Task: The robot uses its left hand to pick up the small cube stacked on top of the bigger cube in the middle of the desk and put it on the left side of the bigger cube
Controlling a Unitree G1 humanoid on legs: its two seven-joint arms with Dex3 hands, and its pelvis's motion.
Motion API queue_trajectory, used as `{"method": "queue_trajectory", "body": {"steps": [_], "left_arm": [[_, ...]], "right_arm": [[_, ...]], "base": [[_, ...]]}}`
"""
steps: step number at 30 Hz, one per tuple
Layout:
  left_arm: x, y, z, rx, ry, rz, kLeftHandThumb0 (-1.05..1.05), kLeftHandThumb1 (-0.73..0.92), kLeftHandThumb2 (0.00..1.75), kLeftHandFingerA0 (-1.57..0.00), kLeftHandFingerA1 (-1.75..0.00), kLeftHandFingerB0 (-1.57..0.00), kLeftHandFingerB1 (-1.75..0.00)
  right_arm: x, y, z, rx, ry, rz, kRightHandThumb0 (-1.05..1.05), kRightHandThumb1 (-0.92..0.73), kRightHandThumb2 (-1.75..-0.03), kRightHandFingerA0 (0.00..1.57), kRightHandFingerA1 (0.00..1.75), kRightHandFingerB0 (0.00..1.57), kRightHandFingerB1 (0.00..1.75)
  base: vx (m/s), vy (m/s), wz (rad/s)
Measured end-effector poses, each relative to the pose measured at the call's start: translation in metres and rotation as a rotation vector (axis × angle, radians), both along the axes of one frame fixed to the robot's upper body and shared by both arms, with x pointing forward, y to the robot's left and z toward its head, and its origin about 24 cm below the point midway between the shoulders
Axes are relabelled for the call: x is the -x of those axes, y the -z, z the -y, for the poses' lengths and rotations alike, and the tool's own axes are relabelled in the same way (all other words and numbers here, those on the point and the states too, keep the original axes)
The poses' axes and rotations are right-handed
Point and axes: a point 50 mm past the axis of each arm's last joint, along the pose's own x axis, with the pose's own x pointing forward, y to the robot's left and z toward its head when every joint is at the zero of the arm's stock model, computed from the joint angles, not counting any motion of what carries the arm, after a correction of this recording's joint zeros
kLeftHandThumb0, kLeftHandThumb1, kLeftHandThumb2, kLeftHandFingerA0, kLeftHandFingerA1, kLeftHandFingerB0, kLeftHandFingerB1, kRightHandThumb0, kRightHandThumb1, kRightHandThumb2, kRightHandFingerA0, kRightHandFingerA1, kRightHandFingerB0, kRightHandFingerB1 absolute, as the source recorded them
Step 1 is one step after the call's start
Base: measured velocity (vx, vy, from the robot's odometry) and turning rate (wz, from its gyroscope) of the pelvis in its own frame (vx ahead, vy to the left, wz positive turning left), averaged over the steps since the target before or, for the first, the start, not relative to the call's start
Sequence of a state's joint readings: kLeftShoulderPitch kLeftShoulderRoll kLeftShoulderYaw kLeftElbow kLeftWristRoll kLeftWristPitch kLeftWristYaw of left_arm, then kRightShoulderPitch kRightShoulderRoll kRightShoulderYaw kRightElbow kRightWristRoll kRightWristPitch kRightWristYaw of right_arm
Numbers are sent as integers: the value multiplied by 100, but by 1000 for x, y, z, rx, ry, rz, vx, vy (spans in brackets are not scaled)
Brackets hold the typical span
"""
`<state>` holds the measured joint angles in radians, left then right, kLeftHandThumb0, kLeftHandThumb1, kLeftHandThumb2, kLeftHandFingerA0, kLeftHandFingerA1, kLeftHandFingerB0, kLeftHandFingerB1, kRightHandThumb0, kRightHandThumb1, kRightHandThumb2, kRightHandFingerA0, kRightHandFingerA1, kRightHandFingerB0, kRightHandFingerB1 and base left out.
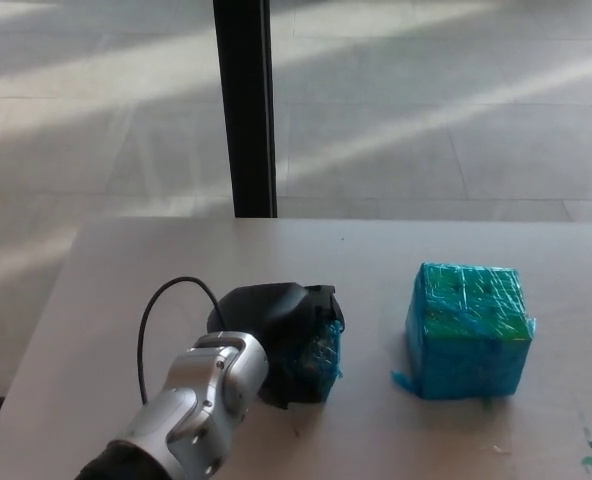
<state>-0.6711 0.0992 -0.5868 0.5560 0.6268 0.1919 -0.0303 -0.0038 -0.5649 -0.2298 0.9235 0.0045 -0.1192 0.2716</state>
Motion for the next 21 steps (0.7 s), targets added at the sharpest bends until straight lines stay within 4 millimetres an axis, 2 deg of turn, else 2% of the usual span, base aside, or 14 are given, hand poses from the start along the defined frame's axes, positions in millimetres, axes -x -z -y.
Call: {"method": "queue_trajectory", "body": {"steps": [4, 5, 6, 7, 9, 11, 12, 13, 14, 16, 17, 19, 20, 21], "left_arm": [[1, 2, -2, 14, -9, 12, -31, 75, 64, -75, -103, -73, -65], [2, 3, -3, 18, -12, 12, -40, 71, 60, -57, -106, -49, -46], [2, 4, -4, 21, -15, 9, -51, 66, 60, -38, -78, -35, -36], [2, 4, -4, 21, -18, 2, -66, 48, 85, -24, -61, -15, -42], [2, 7, -6, 8, -34, -24, -76, 46, 86, -10, -54, -1, -31], [3, 9, -7, -10, -43, -47, -93, 49, 97, 0, -20, 0, 0], [3, 9, -6, -21, -44, -60, -95, 51, 98, 0, -18, 0, 0], [3, 8, -6, -26, -43, -66, -105, 65, 62, 0, -17, 0, 0], [3, 7, -5, -34, -43, -75, -105, 66, 64, 0, -22, 0, 0], [3, 4, -3, -43, -37, -83, -104, 52, 102, 0, -16, 0, 0], [2, 2, -2, -50, -31, -91, -105, 66, 65, 0, -3, 0, 0], [1, -1, 0, -60, -25, -105, -105, 65, 68, 0, -1, 0, 0], [0, -2, 0, -64, -23, -112, -105, 53, 105, 0, -17, 0, 0], [-1, -4, 1, -69, -20, -121, -105, 54, 104, 0, -17, 0, 0]], "right_arm": [[0, 0, 0, -2, 0, 0, -89, -70, -72, 30, 125, 21, 104], [0, 0, -1, -1, -1, 1, -89, -70, -72, 31, 128, 22, 106], [0, 0, -1, -1, -1, 2, -90, -70, -70, 32, 126, 21, 104], [-1, 0, -1, -1, -1, 3, -90, -70, -71, 29, 124, 21, 103], [-1, 0, 0, 0, 0, 7, -90, -69, -72, 28, 119, 19, 100], [0, 0, 0, 0, 2, 9, -91, -69, -71, 28, 124, 16, 105], [0, -1, 0, 0, 4, 11, -95, -69, -70, 30, 128, 16, 106], [0, -1, 0, 0, 4, 12, -94, -69, -70, 30, 129, 16, 105], [0, -2, 1, 2, 3, 14, -94, -68, -71, 34, 132, 17, 104], [0, -2, 1, 2, 3, 15, -92, -70, -68, 30, 124, 18, 100], [0, -2, 0, 2, 2, 14, -91, -69, -70, 34, 127, 19, 101], [0, -1, 0, 2, 2, 13, -91, -69, -69, 33, 124, 19, 100], [0, -1, 1, 2, 2, 12, -91, -66, -70, 30, 132, 15, 103], [1, -1, 1, 2, 2, 12, -92, -68, -65, 29, 124, 16, 99]], "base": [[0, 0, 0], [0, 0, 0], [0, 0, 0], [0, 0, 0], [0, 0, 0], [0, 0, 0], [0, 0, 0], [0, 0, 0], [0, 0, 0], [0, 0, 0], [0, 0, 0], [0, 0, 0], [0, 0, 0], [0, 0, 0]]}}
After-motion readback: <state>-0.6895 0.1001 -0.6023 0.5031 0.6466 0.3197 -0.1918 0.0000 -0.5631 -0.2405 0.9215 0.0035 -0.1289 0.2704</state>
